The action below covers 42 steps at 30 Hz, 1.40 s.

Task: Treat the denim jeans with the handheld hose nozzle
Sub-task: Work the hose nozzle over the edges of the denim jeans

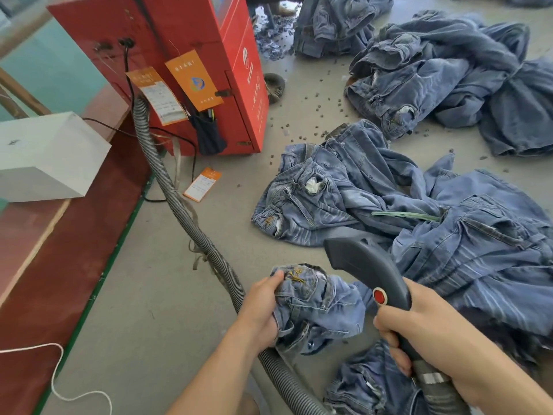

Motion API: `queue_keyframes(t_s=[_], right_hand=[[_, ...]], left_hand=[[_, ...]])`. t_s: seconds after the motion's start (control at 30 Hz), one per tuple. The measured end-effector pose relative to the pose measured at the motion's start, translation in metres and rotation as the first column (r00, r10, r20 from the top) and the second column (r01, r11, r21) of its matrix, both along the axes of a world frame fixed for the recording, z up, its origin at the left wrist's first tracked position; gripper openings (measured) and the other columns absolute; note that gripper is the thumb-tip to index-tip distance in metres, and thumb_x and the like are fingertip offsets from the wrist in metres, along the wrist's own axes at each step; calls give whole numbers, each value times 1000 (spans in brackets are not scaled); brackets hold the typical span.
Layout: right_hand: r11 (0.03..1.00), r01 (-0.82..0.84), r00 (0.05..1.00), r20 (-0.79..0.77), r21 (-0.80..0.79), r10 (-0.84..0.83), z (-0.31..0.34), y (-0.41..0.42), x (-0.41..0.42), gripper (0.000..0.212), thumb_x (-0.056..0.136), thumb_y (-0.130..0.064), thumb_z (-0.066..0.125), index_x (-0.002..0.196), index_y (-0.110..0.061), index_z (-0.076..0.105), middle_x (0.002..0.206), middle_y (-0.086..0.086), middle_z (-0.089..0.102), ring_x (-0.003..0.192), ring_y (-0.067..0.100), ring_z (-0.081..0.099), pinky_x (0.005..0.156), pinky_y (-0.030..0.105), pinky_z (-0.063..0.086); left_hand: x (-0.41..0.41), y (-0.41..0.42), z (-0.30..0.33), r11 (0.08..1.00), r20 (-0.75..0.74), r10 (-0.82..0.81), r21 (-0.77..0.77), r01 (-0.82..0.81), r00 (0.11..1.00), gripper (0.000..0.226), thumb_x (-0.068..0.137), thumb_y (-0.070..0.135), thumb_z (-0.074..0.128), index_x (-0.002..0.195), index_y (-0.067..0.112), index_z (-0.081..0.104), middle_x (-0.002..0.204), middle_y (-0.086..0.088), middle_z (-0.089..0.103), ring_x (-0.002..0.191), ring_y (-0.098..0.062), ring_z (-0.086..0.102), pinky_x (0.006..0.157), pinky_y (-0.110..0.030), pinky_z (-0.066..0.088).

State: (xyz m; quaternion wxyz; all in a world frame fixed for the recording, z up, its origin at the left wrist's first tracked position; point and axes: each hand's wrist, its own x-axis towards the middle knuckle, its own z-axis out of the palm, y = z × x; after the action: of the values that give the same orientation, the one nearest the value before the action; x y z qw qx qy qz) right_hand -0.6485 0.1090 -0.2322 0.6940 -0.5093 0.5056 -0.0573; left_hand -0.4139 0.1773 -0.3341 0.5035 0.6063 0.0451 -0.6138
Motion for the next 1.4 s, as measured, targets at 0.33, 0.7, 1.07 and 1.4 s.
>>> queue_keyframes(t_s=[0.33, 0.7, 1.07, 1.4], right_hand=[[936, -234, 929, -344, -264, 135, -28, 21, 29, 15, 88, -26, 63, 90, -20, 49, 60, 2, 60, 39, 16, 54, 47, 29, 42], [929, -242, 937, -317, -280, 148, -25, 22, 25, 12, 82, -20, 62, 87, -19, 51, 44, -5, 54, 34, 13, 51, 40, 26, 38], [941, -200, 961, -242, -271, 135, -14, 23, 19, 11, 81, -17, 62, 85, -21, 52, 50, -3, 54, 40, 17, 53, 44, 26, 38], [963, -104, 979, -197, -249, 55, -8, 5, 8, 11, 87, -14, 61, 88, -15, 50, 50, 8, 55, 37, 24, 50, 43, 29, 38]], left_hand=[[-11, -11, 1, 992, 113, 64, -120, -50, 992, 38, 112, 24, 38, 125, 0, 65, 115, -23, 74, 111, -39, 71, 104, -59, 51], [-14, -8, -4, 984, 90, -33, -172, 49, 995, 29, 111, 9, 39, 126, 5, 63, 121, -24, 72, 116, -43, 68, 103, -65, 50], [-13, -1, 0, 967, 94, -41, -247, 63, 995, 28, 104, -5, 47, 128, -1, 60, 126, -29, 68, 121, -48, 62, 106, -63, 48], [-2, 12, 0, 931, -121, -142, -353, 91, 982, 47, 96, -9, 50, 143, -5, 49, 141, -35, 55, 132, -53, 51, 114, -68, 37]])
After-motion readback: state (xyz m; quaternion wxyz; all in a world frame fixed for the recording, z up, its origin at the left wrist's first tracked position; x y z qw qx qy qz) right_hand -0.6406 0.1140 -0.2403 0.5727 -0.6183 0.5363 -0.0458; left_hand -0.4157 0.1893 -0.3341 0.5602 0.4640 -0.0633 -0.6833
